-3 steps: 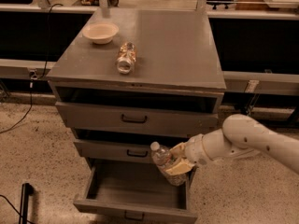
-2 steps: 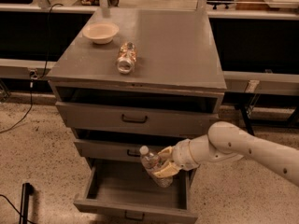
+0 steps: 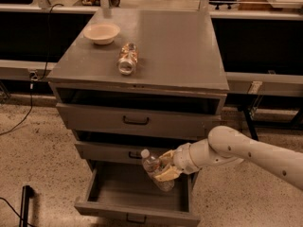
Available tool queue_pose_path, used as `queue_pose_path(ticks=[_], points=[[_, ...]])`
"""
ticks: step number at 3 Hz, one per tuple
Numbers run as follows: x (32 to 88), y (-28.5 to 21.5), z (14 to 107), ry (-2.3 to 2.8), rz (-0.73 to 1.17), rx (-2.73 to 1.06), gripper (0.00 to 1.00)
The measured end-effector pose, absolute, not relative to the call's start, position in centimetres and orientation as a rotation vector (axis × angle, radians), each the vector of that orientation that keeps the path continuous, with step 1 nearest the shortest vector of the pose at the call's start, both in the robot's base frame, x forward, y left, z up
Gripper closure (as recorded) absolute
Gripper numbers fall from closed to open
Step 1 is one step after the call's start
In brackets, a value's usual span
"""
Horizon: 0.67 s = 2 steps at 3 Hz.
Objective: Place water bottle into bottom drawer
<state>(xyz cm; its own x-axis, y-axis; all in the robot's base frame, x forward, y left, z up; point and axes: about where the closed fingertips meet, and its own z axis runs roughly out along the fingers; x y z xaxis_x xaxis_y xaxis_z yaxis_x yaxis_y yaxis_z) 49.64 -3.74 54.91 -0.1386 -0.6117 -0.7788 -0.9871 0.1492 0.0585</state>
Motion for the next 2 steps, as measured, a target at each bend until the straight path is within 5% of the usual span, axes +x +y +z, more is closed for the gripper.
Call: queue_pose_path(ticks=[2], points=[[51.3, -6.4, 45.5, 1.724, 0.640, -1.418, 1.00]])
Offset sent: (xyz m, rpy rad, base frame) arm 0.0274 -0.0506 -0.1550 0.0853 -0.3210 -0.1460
